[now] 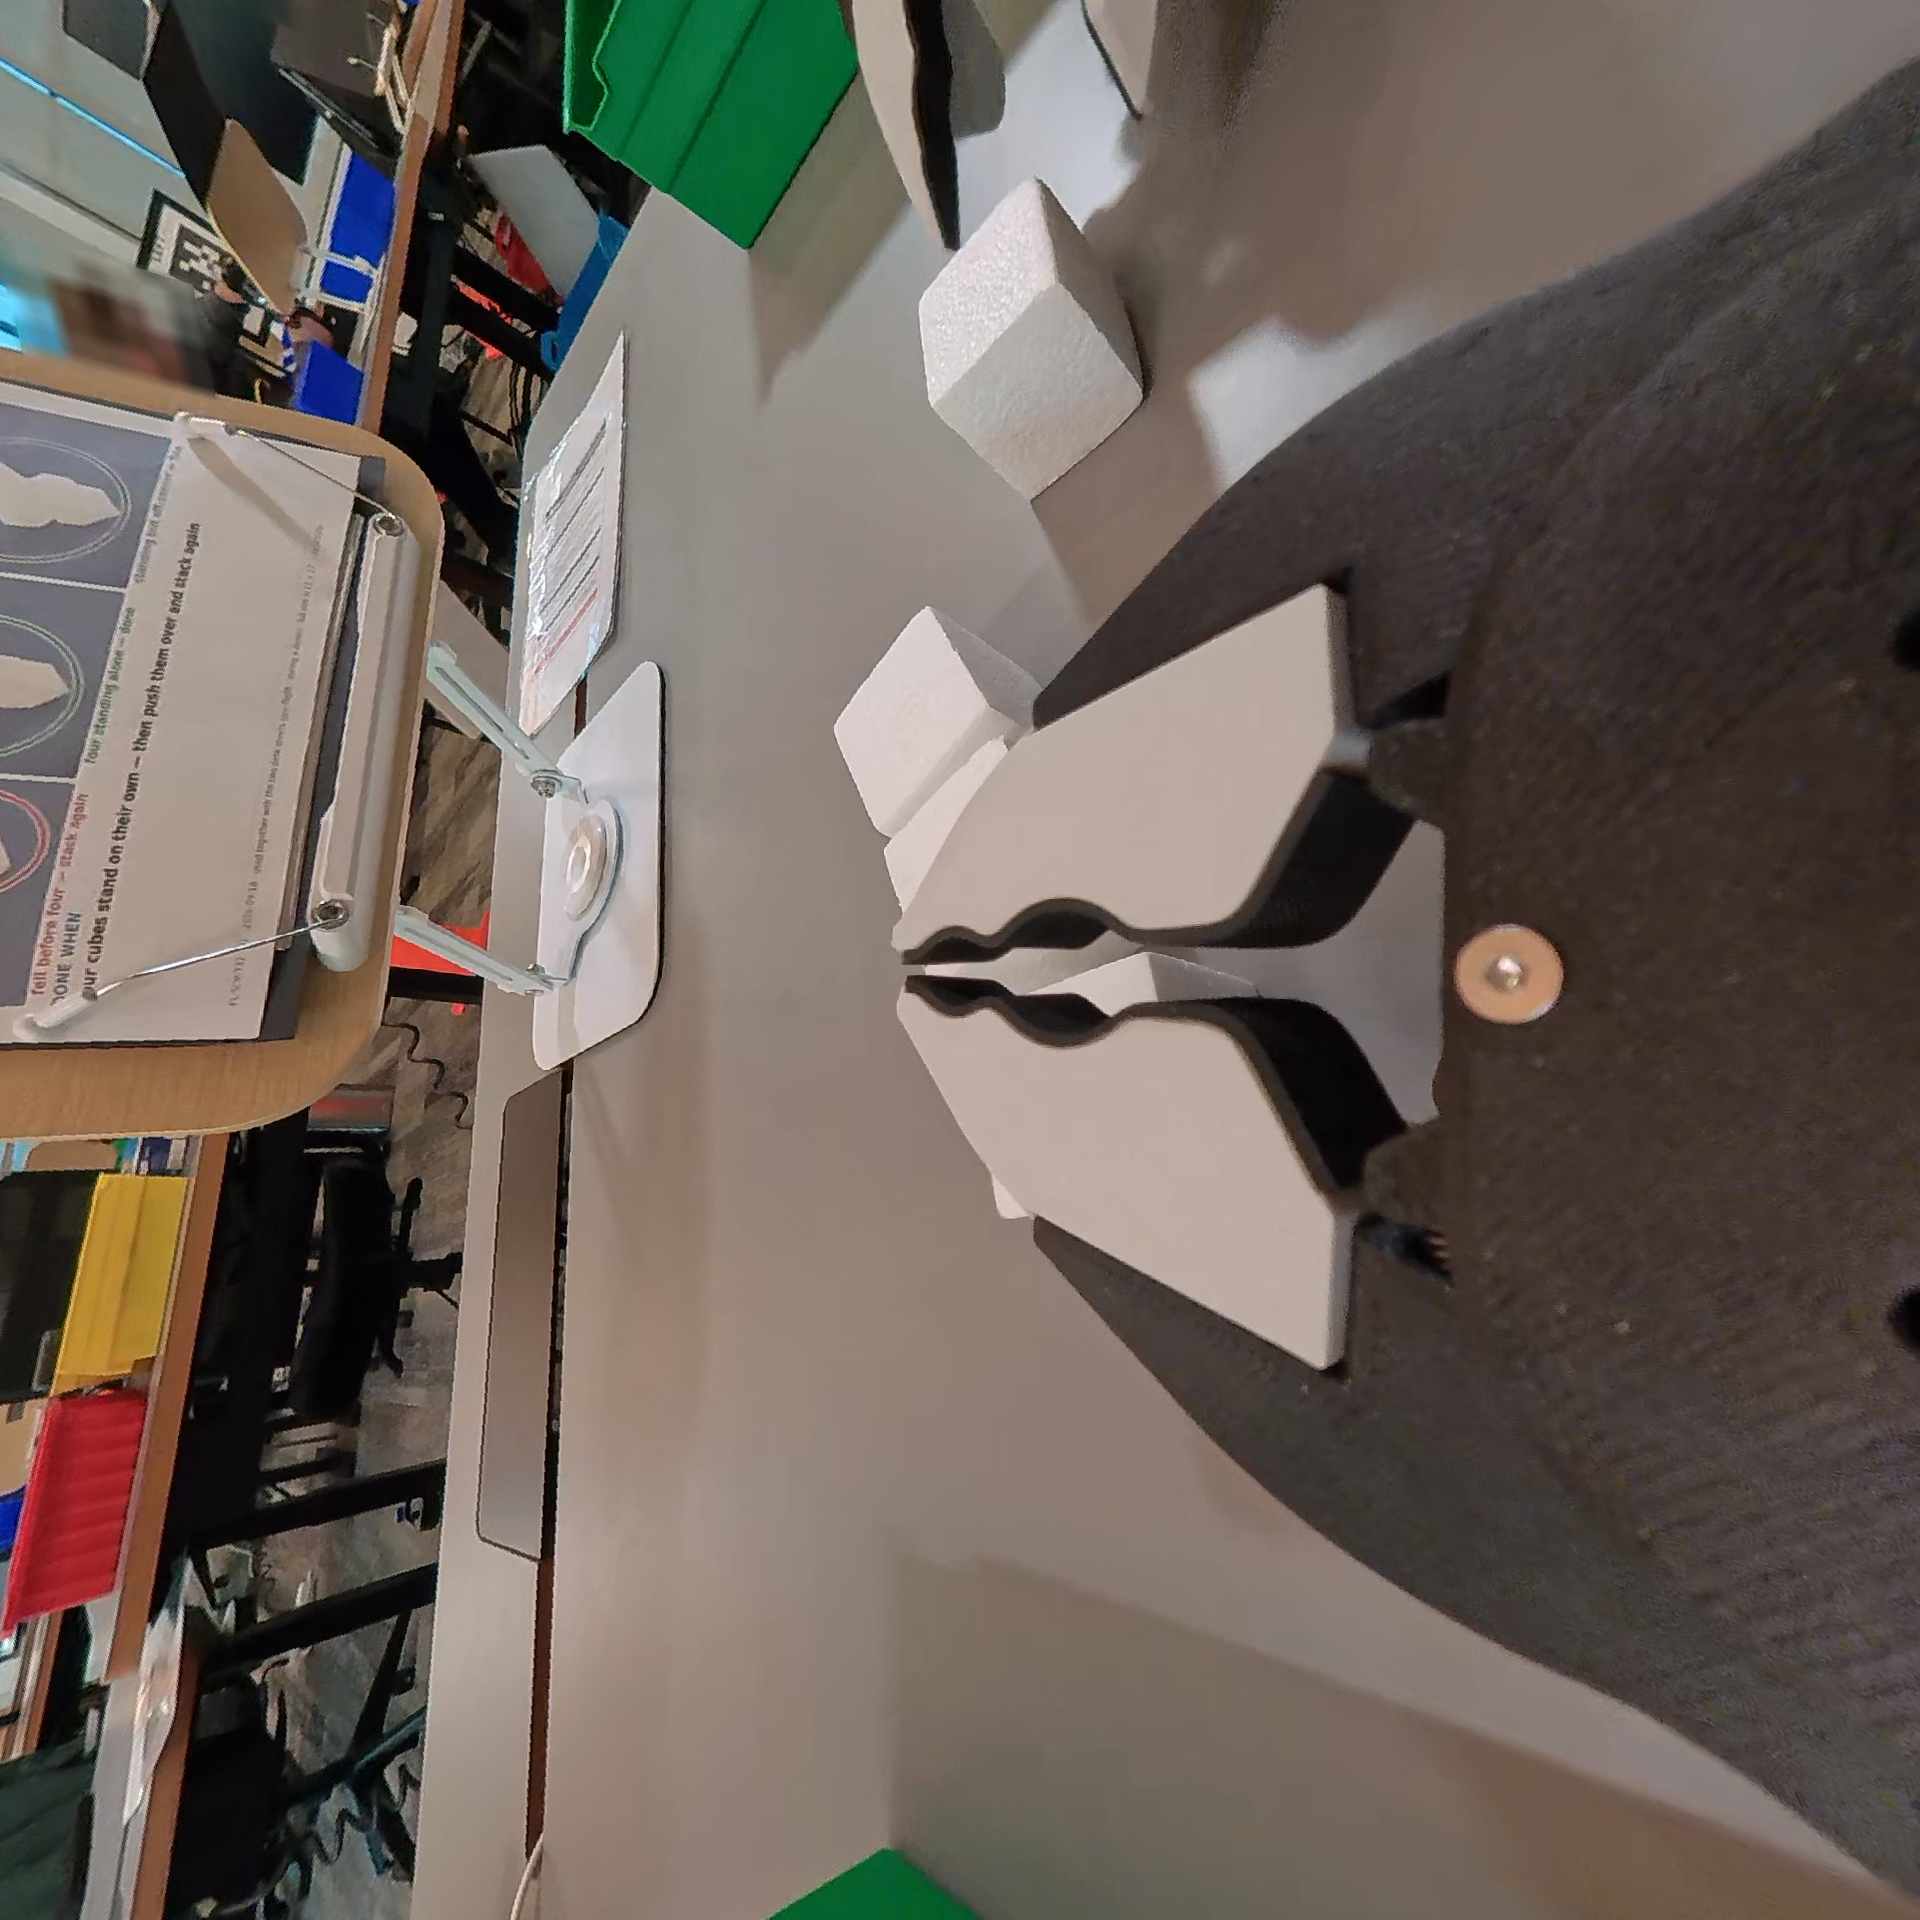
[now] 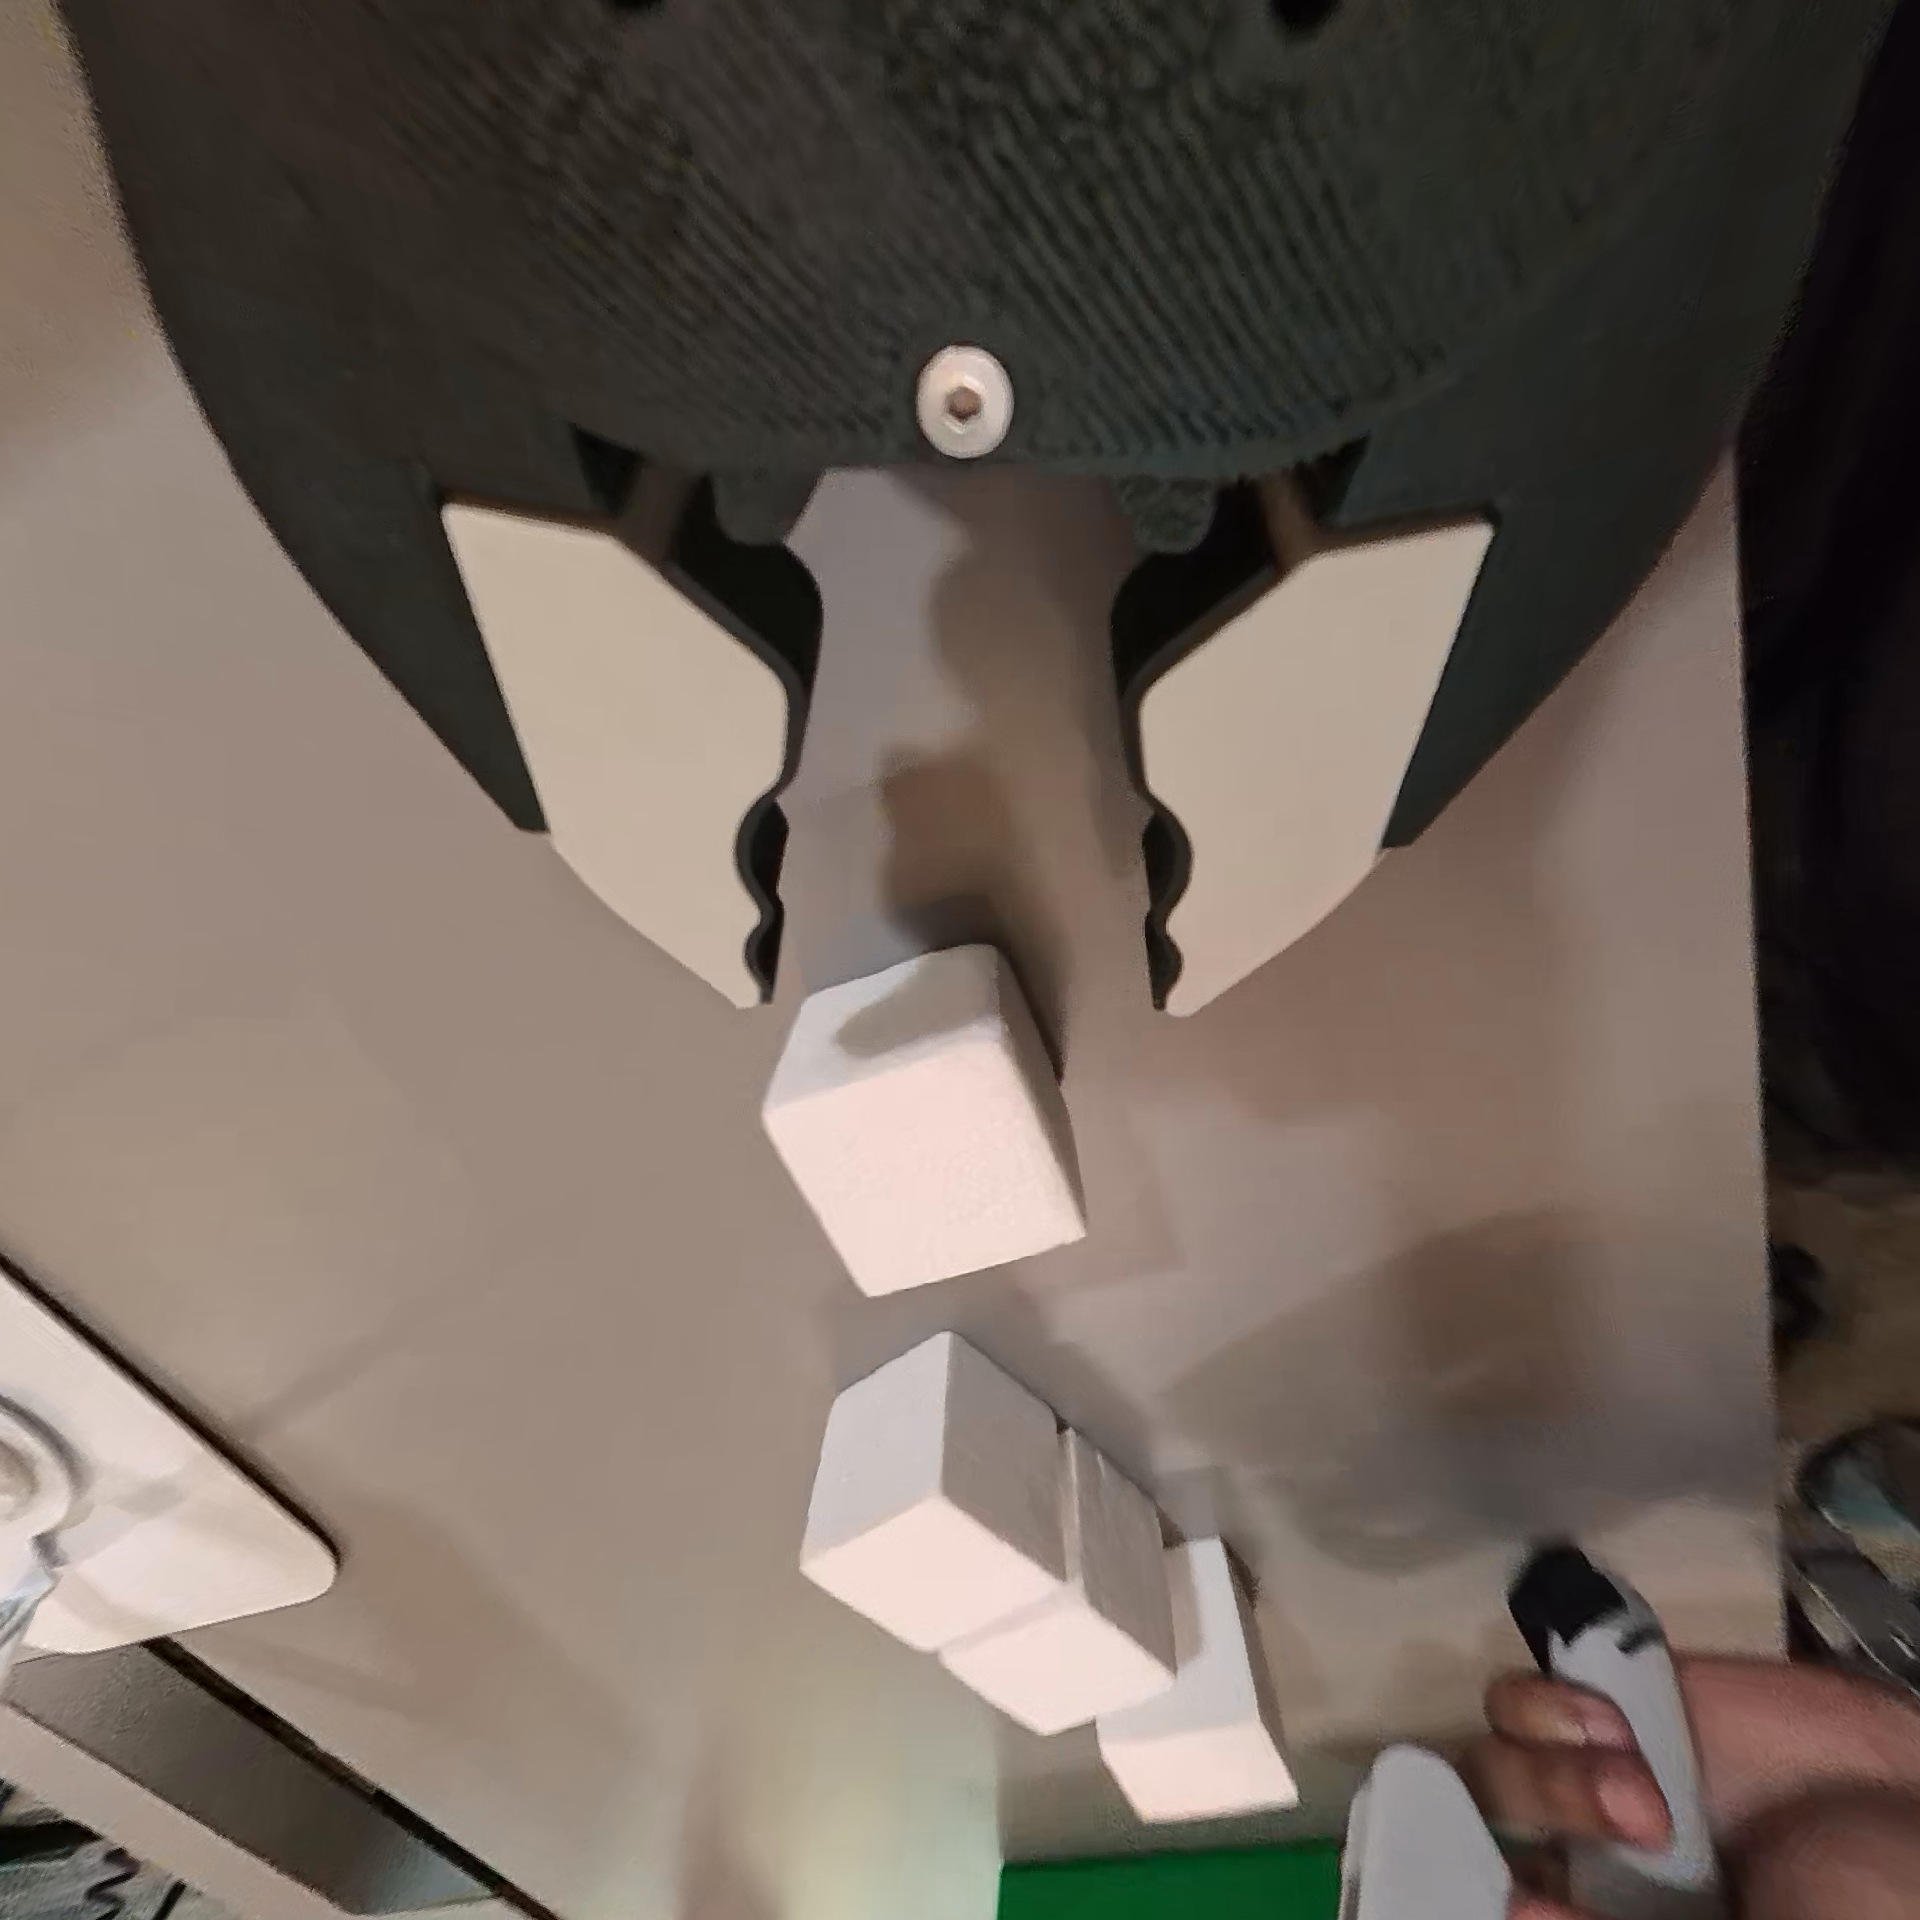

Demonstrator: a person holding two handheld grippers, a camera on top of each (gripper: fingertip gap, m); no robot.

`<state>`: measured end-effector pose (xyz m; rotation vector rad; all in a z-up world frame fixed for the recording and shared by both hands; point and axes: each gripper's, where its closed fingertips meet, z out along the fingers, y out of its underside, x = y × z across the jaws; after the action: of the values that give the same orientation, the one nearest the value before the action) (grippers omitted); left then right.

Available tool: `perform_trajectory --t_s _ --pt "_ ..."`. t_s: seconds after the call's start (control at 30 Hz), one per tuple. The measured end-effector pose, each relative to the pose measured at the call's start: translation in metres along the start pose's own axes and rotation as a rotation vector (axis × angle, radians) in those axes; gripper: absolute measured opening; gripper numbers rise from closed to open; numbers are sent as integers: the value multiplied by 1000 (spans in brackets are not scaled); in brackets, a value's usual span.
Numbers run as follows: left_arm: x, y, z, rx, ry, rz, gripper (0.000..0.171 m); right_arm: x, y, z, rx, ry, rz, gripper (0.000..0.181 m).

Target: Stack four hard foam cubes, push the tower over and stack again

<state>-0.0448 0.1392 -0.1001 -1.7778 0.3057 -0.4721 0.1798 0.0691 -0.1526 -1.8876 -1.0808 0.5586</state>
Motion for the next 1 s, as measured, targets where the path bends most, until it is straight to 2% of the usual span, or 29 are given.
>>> perform_trajectory --t_s 0.1,0.23,0.3,0.43,0.53,0.67,0.7,0.77,0.9,1.0 --pt "-2 -2 -1 15 -13 3 2 7 -21 -16 109 -13 64 71" --pt "-4 -6 -2 36 -24 0 2 12 -76 -24 267 -65 68 79" --pt "-4 -6 -2 37 -22 -12 3 17 -91 -9 209 -94 10 85" --pt "-6 -6 -3 40 -19 -40 3 23 -98 47 -42 -131 -237 89" --pt "-7 -6 -2 36 -17 -53 4 23 -89 91 -239 -167 -409 88" --pt "-5 -4 -2 30 -8 -55 4 5 -72 126 -383 -300 -451 80" --pt "-4 -4 -2 29 -3 -56 4 5 -70 130 -401 -298 -454 78" --pt "-2 -3 -2 25 7 -58 4 10 -73 134 -395 -252 -466 56" --pt "2 -2 -1 16 23 -68 5 8 -91 117 -294 -241 -408 54" --pt "2 -2 -2 18 24 -76 5 17 -106 86 -233 -154 -400 54"
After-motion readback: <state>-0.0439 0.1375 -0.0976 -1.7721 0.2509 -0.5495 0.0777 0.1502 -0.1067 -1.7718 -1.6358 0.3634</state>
